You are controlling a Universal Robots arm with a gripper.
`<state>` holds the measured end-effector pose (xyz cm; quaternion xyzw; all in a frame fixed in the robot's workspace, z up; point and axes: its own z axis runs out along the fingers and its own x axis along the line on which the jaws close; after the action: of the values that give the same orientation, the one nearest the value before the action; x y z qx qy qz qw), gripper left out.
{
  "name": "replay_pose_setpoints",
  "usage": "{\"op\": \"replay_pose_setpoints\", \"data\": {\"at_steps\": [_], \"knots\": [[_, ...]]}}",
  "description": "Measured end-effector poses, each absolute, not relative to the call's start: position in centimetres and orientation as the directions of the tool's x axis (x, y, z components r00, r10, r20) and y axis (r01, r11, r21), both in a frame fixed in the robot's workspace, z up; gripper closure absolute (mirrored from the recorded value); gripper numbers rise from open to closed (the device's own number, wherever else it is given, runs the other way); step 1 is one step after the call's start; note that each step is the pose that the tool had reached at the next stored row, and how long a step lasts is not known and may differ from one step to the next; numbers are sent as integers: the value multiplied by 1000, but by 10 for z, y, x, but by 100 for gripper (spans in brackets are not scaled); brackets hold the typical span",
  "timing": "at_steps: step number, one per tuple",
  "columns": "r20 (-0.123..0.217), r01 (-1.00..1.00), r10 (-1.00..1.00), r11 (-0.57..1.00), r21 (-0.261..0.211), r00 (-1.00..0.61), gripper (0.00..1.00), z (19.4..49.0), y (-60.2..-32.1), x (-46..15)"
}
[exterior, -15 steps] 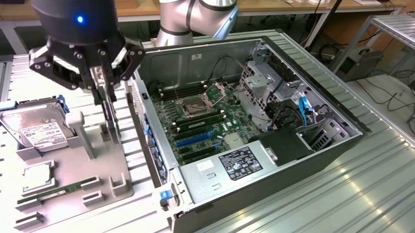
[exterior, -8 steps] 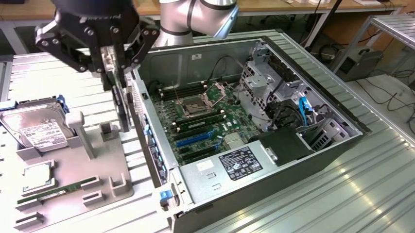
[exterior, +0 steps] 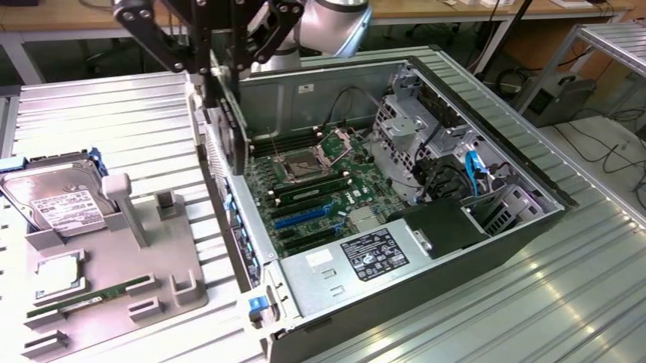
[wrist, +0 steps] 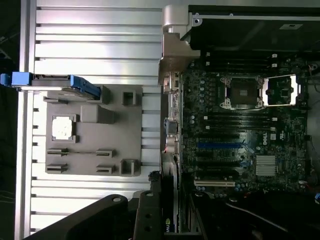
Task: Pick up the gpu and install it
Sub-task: 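Pick up the gpu and move the gpu toward the slot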
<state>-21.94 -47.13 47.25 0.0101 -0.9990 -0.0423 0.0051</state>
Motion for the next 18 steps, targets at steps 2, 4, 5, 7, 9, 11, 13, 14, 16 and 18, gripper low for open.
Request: {"op": "replay_pose_setpoints", "data": {"at_steps": [2,4,5,7,9,11,13,14,16,18], "knots": [[12,-19,-20,996,85,-1000,74,472,-471,-209],[16,-19,-21,996,85,-1000,74,472,-471,-197],[17,-19,-21,996,85,-1000,74,472,-471,-193],[20,-19,-21,996,85,-1000,74,469,-471,-183],[23,-19,-21,996,85,-1000,74,466,-471,-173],[24,-18,-21,996,85,-999,74,461,-471,-162],[25,-18,-21,996,84,-999,74,457,-469,-152],[25,-18,-20,996,84,-999,74,455,-468,-146],[25,-18,-21,996,83,-999,74,450,-466,-134],[26,-18,-21,996,82,-999,74,445,-464,-122]]}}
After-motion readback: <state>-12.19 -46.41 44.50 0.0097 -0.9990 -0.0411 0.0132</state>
